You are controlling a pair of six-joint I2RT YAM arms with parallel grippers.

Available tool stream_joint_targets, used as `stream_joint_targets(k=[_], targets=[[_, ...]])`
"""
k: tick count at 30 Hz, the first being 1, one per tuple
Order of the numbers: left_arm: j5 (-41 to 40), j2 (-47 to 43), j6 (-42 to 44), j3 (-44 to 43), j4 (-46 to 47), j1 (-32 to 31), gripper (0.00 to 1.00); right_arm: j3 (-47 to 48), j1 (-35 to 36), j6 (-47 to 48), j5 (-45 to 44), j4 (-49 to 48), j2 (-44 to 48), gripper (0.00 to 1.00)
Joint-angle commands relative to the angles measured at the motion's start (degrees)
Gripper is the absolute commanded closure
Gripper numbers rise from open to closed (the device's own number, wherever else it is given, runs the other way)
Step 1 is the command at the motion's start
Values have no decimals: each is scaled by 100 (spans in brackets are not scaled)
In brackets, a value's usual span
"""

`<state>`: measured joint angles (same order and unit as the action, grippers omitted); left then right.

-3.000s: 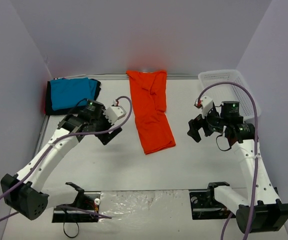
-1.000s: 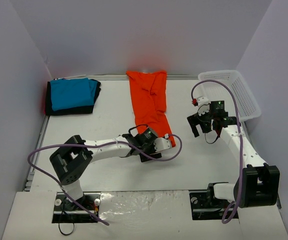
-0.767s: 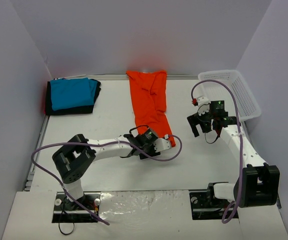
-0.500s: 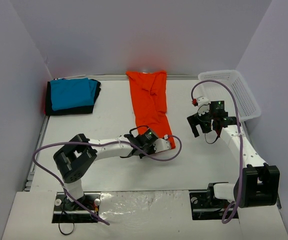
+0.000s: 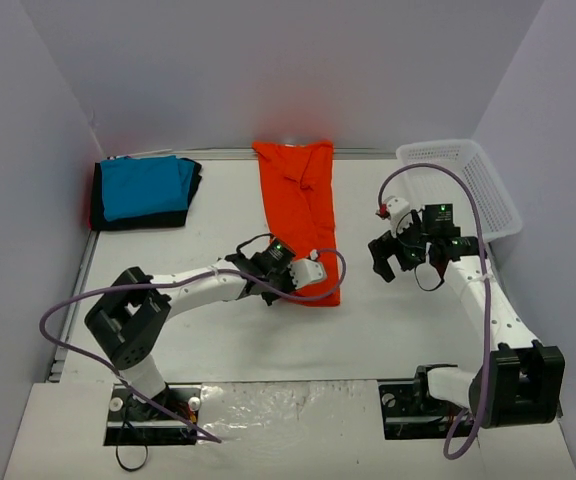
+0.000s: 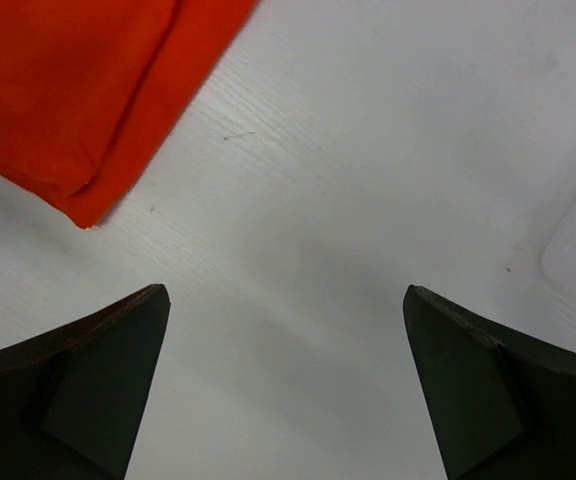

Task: Fold and stack the t-shirts
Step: Rotate the tshirt 90 degrees, then grab the bottom of the folded rectangular tshirt with both arms

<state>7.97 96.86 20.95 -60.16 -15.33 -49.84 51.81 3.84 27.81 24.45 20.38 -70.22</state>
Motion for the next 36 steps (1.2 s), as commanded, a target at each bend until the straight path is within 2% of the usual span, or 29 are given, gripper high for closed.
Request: stream_joint_targets(k=[1, 9, 12, 15, 23, 36], targets=[[581, -405, -196, -31, -329, 352, 98, -21, 56, 856, 1052, 353, 359, 0], [943, -738, -346, 224, -295, 502, 98, -602, 100, 2833, 2379, 361, 246, 0], [1005, -756, -355, 242, -374, 546, 98, -602, 301, 3019, 2731, 379, 52, 0], [1075, -765, -399, 312, -304, 677, 98, -628, 749, 3203, 2662, 326, -27, 2], [1242, -651, -469, 356, -207, 959, 98, -576, 1408, 3257, 2460, 203, -738, 9], [1471, -510, -697, 303, -137, 1135, 98, -505, 2068, 2976, 2363, -412, -1521, 16]])
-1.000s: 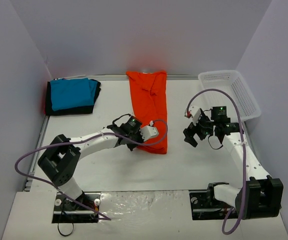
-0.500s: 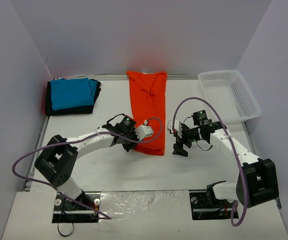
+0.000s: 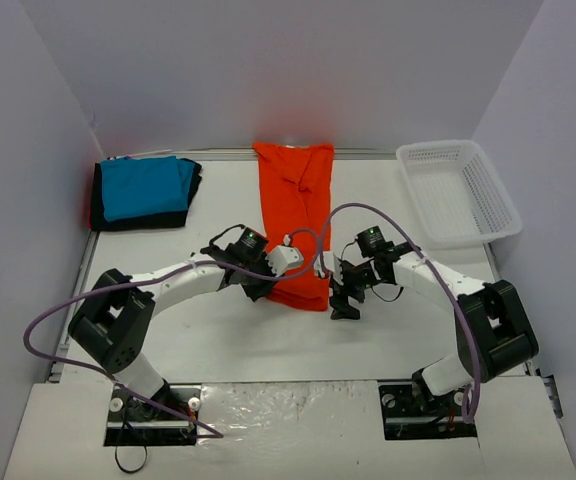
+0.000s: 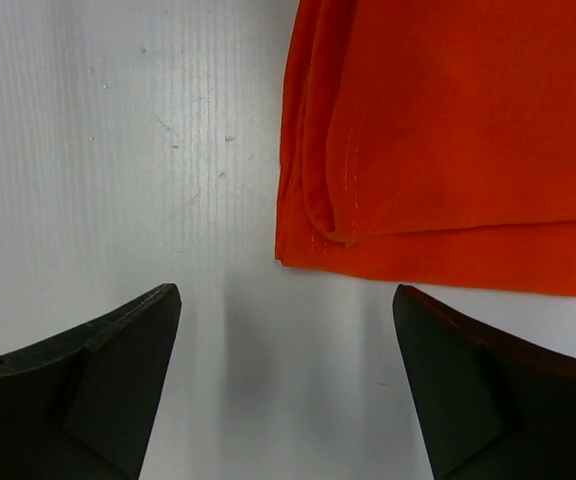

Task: Fold and stack the t-shirts
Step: Grab the bottom of the folded rectangular tshirt with both arms

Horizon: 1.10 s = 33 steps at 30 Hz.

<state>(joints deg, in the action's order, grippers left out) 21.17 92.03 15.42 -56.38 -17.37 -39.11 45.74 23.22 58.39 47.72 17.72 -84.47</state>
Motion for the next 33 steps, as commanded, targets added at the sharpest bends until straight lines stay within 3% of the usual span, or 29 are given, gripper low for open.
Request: stream_joint_targets(k=[1, 16, 18, 19, 22, 33], targets=[[142, -1, -145, -84, 58, 62, 98, 76, 165, -74, 0, -163, -166, 17], [291, 78, -276, -101, 84, 185, 98, 348, 552, -495, -492, -594, -1010, 28], [300, 87, -276, -119, 67, 193, 98, 427, 578, -609, -571, -602, -1106, 35], [318, 96, -276, -119, 58, 185, 98, 445, 587, -653, -589, -611, -1142, 47], [370, 87, -268, -110, 58, 194, 98, 498, 604, -750, -633, -611, -1256, 65], [467, -53, -145, -110, -188, 299, 98, 717, 552, -891, -642, 267, -581, 98]])
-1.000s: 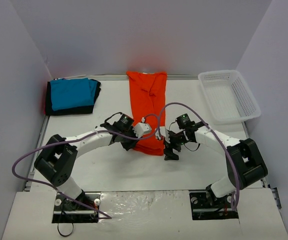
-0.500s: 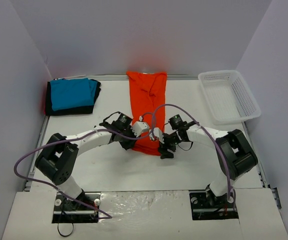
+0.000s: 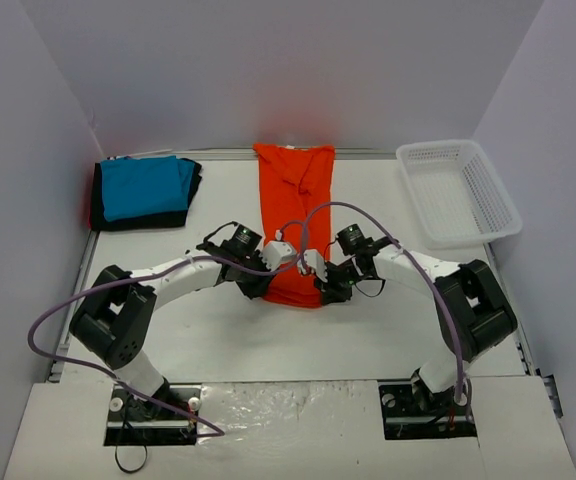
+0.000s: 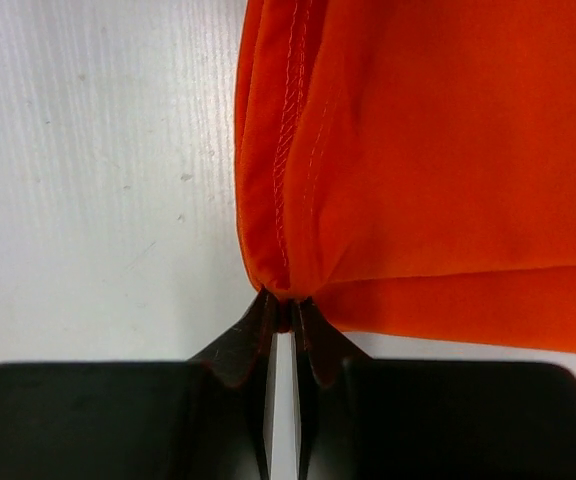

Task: Fold and stack the t-shirts
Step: Grab the bottom of the folded rectangular tshirt with both arms, then fold the folded rectangular tshirt in 1/3 of the way

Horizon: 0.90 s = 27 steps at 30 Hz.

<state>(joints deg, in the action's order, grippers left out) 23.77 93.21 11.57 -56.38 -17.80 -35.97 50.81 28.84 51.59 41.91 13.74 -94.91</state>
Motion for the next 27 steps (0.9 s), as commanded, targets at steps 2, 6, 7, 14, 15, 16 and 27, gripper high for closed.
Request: stream_joint_targets(k=[2, 6, 7, 14, 15, 16, 27], targets=[[356, -215, 258, -171, -267, -24, 97, 228, -71, -167, -69, 831, 579, 100], [741, -461, 319, -198, -469, -16, 98, 202, -133, -97, -69, 1175, 851, 100], [839, -514, 363, -207, -600, -16, 98, 175, -142, -79, -78, 1201, 904, 100], [1471, -734, 863, -382, -1742, -25, 98, 35, -151, -9, 45, 1526, 1273, 100], [1542, -751, 916, -400, -1840, -25, 98, 43, -151, 17, 63, 1588, 1291, 100], [1691, -795, 995, -417, -1937, -25, 98, 52, -151, 44, 72, 1701, 1317, 100], [2115, -927, 1550, -655, -2746, -25, 98, 245, -168, 395, 168, 2379, 1652, 100]])
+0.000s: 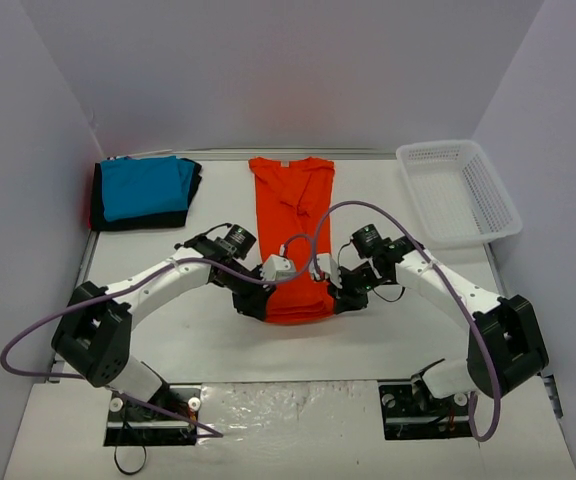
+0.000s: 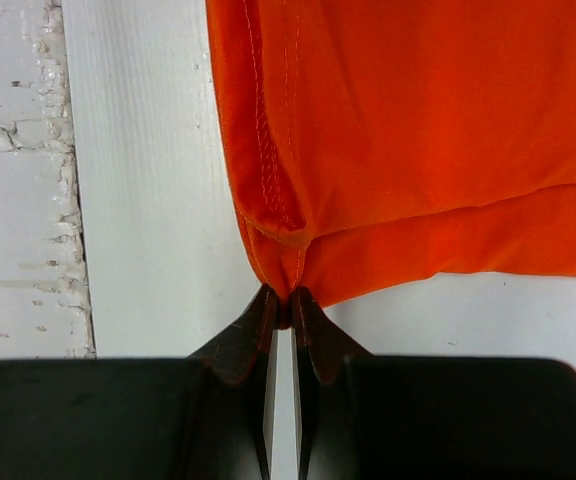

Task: Fold and stack the t-shirts
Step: Fold the folded rectangular tshirt in 1/3 of the way

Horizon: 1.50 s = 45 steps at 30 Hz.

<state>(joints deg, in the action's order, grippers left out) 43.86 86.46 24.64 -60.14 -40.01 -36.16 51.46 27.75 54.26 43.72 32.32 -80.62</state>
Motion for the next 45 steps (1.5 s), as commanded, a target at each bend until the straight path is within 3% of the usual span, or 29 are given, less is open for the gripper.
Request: stream_joint_targets(k=[1, 16, 31, 45], targets=[[88, -235, 251, -296, -534, -14, 97, 197, -76, 120, -4, 513, 213, 100], [-702, -6, -126, -841, -306, 30, 98, 856, -199, 32, -48, 504, -225, 100], [-1379, 258, 120, -1456, -139, 241, 98, 1797, -314, 146, -338, 469, -920, 100], [-1599, 1189, 234, -2660, 151, 496, 98, 3080, -999, 471, -250, 451, -2062, 100]])
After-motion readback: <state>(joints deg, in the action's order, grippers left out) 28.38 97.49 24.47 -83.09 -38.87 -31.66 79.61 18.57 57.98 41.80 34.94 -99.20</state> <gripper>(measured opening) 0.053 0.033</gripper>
